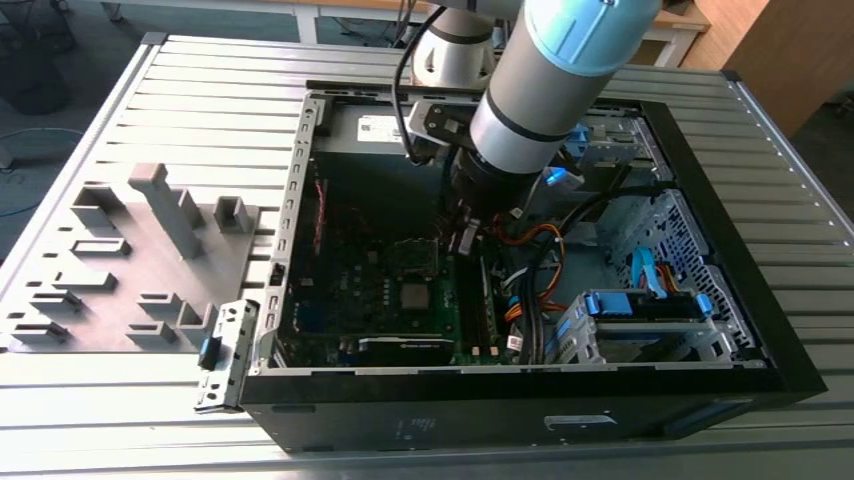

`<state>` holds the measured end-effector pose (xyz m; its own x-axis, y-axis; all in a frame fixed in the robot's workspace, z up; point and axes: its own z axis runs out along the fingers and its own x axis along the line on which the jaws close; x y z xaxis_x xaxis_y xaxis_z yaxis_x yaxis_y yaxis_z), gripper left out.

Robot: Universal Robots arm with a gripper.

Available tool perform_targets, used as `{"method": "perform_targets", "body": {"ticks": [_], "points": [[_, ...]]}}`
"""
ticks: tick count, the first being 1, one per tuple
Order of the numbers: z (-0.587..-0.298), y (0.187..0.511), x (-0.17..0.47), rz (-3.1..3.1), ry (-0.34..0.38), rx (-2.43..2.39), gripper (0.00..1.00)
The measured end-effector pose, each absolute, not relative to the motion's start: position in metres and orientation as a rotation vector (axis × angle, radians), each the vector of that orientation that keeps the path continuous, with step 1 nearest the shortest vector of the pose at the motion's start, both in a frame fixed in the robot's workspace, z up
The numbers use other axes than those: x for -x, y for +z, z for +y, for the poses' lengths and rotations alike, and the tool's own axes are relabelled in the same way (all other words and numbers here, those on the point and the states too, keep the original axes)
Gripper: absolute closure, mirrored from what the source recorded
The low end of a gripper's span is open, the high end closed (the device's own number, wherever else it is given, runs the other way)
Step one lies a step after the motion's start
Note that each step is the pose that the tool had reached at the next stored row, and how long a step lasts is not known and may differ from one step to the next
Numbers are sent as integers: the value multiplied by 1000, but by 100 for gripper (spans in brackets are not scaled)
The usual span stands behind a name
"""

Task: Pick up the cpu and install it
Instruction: 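Close the cpu cover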

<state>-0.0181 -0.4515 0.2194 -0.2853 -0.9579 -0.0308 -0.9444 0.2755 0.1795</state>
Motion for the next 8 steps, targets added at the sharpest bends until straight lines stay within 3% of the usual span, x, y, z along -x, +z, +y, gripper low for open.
{"method": "perform_targets", "body": {"ticks": [8], "points": [[-451, 226, 18, -2441, -250, -1826, 89]]}}
